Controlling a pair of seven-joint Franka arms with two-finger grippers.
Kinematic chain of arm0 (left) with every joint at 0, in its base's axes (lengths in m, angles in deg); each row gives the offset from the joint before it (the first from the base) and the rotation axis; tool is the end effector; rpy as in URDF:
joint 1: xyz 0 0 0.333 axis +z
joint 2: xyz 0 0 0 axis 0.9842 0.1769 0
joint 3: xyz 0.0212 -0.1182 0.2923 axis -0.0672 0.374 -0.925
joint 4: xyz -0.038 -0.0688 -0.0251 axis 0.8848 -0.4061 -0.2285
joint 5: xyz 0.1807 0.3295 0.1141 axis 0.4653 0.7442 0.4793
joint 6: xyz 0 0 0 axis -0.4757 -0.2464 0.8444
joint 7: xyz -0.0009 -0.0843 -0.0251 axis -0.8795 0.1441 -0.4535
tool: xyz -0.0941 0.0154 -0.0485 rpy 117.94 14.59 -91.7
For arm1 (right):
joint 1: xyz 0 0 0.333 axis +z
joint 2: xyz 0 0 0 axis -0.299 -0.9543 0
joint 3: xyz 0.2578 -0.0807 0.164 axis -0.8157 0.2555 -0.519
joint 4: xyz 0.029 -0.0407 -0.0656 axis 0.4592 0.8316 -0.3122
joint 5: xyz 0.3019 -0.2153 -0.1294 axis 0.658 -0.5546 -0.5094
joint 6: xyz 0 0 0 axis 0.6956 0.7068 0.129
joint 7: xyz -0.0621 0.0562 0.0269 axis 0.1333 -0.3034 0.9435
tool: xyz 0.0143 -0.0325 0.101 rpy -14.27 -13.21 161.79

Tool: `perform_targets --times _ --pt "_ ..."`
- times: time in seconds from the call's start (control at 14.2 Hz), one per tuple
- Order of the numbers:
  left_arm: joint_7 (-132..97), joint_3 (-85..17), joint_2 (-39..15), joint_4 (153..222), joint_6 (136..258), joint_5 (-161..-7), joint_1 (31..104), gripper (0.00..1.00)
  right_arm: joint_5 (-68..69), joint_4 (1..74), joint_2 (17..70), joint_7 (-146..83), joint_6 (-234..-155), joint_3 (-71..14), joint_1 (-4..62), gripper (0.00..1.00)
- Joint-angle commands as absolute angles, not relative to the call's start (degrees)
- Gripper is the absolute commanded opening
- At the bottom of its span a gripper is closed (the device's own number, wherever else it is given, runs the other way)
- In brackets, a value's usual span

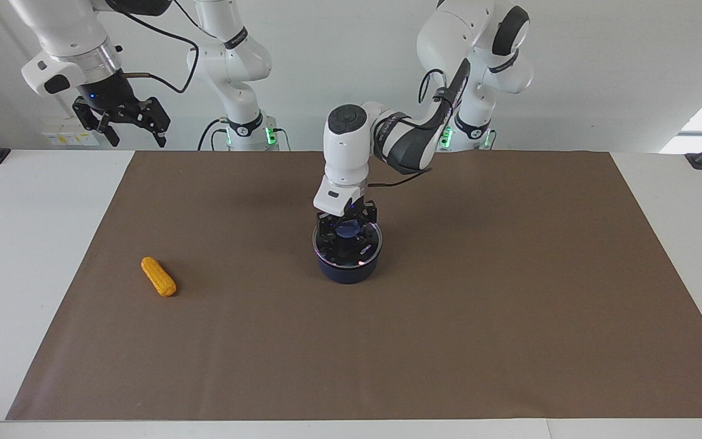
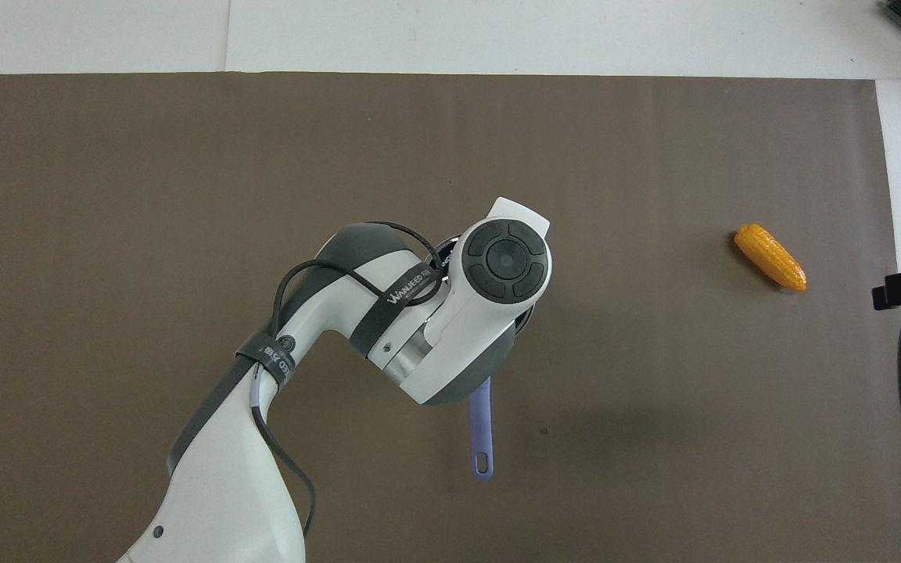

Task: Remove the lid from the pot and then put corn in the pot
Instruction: 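Lift the lid with the left gripper while the right gripper reaches the corn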

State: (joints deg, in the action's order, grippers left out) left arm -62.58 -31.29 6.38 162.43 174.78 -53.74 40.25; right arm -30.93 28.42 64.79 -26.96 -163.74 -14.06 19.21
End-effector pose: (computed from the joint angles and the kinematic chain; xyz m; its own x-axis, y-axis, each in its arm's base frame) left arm 0.5085 -0.4884 0.4001 0.9692 0.2372 0.0658 0.2352 -0.9712 0.0374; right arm 0.5124 -0.0557 0.6431 0.9991 -0.0365 -0.0218 -0.0365 -0.9993 0.0032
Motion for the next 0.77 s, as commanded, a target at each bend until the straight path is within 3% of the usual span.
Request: perform_targets --times 0.0,0.35,0.7 --pt "-63.51 -31.78 5.09 161.74 172.45 -52.31 39.99 0.19 -30.69 29.47 65.5 -26.66 -164.47 -14.04 18.71 1.0" --pt "-63.24 -32.31 1.93 161.39 168.58 -52.14 40.26 0.0 -30.6 30.08 65.94 -26.66 -164.73 -14.04 18.71 1.0" --pt "-58.61 -32.39 0.52 161.73 166.99 -52.49 42.8 0.0 -30.69 31.06 66.56 -26.57 -165.26 -14.13 18.71 1.0"
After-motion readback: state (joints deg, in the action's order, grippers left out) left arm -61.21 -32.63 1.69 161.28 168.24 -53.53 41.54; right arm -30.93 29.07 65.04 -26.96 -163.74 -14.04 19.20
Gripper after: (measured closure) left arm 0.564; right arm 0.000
